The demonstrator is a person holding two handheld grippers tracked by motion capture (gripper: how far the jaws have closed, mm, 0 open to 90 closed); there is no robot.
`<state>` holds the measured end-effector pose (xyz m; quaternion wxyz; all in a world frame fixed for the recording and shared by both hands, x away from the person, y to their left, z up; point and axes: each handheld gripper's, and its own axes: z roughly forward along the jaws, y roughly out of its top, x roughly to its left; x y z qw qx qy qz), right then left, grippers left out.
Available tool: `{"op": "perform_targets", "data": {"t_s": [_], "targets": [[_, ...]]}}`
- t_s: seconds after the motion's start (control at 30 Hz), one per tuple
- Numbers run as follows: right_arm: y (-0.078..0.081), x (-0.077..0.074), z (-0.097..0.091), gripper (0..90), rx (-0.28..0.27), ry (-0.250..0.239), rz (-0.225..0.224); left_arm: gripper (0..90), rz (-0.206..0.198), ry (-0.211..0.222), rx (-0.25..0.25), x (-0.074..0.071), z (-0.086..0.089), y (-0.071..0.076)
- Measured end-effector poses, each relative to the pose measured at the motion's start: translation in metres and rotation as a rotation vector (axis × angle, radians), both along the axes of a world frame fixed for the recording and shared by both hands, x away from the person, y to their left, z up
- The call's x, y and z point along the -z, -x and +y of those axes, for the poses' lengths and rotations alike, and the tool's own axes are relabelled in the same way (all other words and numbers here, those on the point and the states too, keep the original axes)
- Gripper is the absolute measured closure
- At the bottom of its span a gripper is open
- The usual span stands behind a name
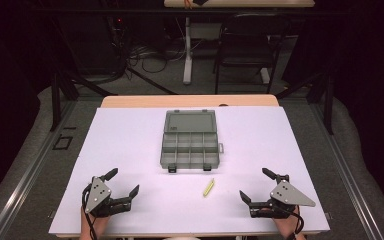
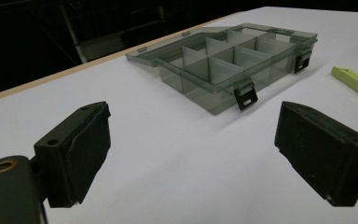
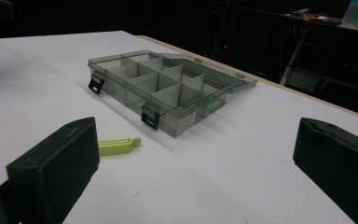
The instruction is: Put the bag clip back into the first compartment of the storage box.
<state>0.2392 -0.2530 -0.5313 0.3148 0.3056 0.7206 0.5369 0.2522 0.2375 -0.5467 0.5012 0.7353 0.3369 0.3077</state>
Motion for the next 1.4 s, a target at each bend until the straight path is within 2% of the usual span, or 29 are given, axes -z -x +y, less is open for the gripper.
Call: {"op": "perform_targets", "data": {"t_s": [0.5, 0.7, 1.07, 1.27, 1.3, 1.4], "targets": [[-0.002, 0.000, 0.000, 0.0, -0.003, 0.008, 0.002, 10.7, 0.000, -0.026, 0.048, -0.002, -0.014, -0.003], [-0.003, 0.001, 0.000, 0.0, -0.001, 0.004, 0.012, 10.7, 0.021, -0.044, 0.062, -0.002, -0.022, -0.006], [-0.011, 0.003, 0.002, 0.0, -0.003, 0.007, 0.018, 10.6, 0.061, -0.052, 0.081, -0.001, -0.034, -0.014], [-0.014, 0.006, 0.004, 0.0, 0.004, 0.020, 0.052, 10.7, 0.091, -0.038, 0.077, -0.001, -0.037, -0.022], [-0.015, 0.008, 0.005, 0.0, -0.001, 0.016, 0.074, 10.7, 0.097, -0.038, 0.077, -0.001, -0.037, -0.024], [-0.016, 0.008, 0.006, 0.0, -0.005, 0.005, 0.080, 10.6, 0.108, -0.038, 0.079, -0.001, -0.040, -0.028]]}}
